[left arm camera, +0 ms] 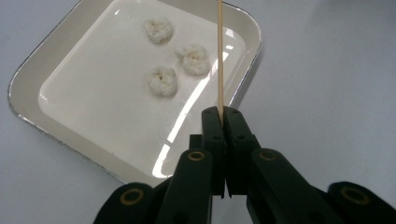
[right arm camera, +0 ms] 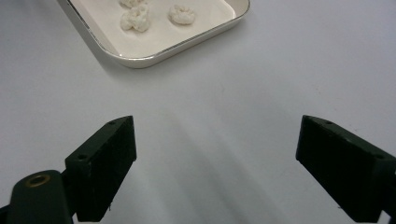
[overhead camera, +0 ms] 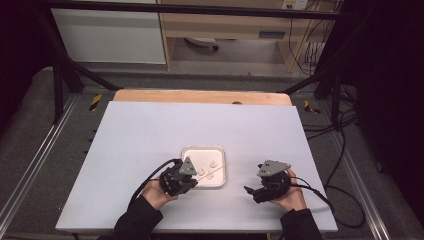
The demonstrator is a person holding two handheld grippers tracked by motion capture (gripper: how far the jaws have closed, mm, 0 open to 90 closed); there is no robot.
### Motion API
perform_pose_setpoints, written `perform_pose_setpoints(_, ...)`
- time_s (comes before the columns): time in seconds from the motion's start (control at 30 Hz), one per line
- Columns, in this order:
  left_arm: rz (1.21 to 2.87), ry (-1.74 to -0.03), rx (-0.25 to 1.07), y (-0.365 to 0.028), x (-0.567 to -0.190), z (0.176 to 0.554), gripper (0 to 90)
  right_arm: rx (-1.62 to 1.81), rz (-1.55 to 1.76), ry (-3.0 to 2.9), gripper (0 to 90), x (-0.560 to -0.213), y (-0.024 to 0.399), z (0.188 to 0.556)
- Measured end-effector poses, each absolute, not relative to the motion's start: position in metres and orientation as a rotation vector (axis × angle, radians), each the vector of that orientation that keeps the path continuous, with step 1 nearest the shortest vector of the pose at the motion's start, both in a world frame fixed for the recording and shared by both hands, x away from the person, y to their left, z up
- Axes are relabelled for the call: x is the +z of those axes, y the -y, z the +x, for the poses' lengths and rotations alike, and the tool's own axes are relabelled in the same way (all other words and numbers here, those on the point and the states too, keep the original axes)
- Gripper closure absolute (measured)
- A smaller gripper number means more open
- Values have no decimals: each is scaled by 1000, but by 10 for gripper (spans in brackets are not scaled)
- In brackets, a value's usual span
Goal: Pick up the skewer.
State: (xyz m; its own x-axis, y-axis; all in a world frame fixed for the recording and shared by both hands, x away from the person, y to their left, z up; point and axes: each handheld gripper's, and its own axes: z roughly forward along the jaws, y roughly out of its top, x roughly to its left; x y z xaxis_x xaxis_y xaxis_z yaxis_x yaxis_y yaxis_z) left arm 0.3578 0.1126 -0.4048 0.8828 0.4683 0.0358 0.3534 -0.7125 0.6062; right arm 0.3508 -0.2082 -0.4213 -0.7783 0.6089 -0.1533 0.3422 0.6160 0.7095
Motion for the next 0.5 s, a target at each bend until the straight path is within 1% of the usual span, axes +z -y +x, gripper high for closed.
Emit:
perform_pose_setpoints(0.13, 2383, -629, 261, -124, -405, 355, 887, 999, 784, -2455, 110, -421, 207, 352)
perform_pose_setpoints(0.27, 2343, -664, 278, -135, -407, 352, 887, 1032, 840, -2453, 74, -420, 207, 355)
perform_pose_setpoints(0.5, 2266, -717, 295, -150, -413, 346, 887, 1058, 888, -2441, 38, -416, 203, 359)
